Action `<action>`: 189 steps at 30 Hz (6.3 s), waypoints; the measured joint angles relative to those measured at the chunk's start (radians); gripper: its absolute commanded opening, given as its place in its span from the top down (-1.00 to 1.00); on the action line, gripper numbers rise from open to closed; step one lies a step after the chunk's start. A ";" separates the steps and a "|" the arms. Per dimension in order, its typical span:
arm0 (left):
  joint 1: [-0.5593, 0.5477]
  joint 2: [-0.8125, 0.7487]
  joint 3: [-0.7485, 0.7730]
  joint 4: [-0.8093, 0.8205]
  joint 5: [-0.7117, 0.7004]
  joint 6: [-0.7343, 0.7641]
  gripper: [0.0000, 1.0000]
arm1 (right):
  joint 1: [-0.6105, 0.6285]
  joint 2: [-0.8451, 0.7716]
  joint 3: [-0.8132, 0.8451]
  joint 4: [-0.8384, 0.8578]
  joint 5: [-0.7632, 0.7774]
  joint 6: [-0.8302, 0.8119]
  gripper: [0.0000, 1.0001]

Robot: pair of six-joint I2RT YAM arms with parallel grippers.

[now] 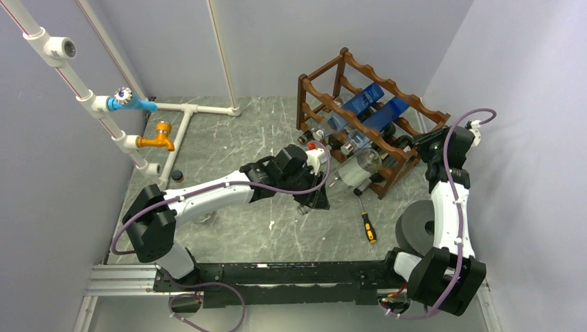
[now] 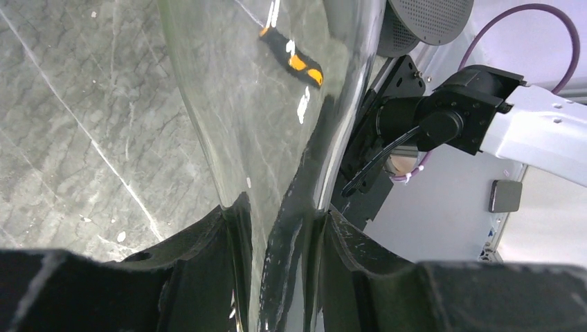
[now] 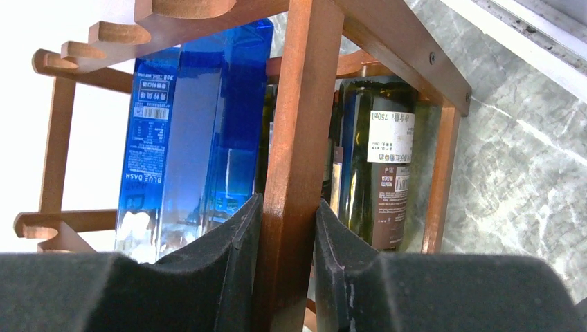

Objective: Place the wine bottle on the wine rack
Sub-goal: Pick up the wine bottle from the center of the board, then place the wine bottle in the wine rack.

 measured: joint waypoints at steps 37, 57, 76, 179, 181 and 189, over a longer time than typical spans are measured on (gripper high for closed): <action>-0.032 -0.035 0.039 -0.090 -0.026 -0.074 1.00 | 0.206 -0.123 -0.058 -0.085 0.296 0.225 1.00; -0.033 -0.034 0.045 -0.112 -0.030 -0.020 1.00 | 0.206 -0.123 -0.058 -0.085 0.293 0.228 1.00; -0.042 -0.035 0.088 -0.112 -0.037 -0.020 1.00 | 0.207 -0.129 -0.058 -0.097 0.274 0.235 1.00; -0.026 0.514 0.551 0.271 -0.188 0.295 0.02 | 0.207 -0.142 -0.033 -0.177 0.196 0.287 1.00; -0.024 0.504 0.540 0.280 -0.206 0.303 0.08 | 0.207 -0.142 -0.033 -0.177 0.196 0.287 1.00; -0.026 0.497 0.535 0.286 -0.222 0.320 -0.47 | 0.207 -0.142 -0.034 -0.177 0.195 0.286 1.00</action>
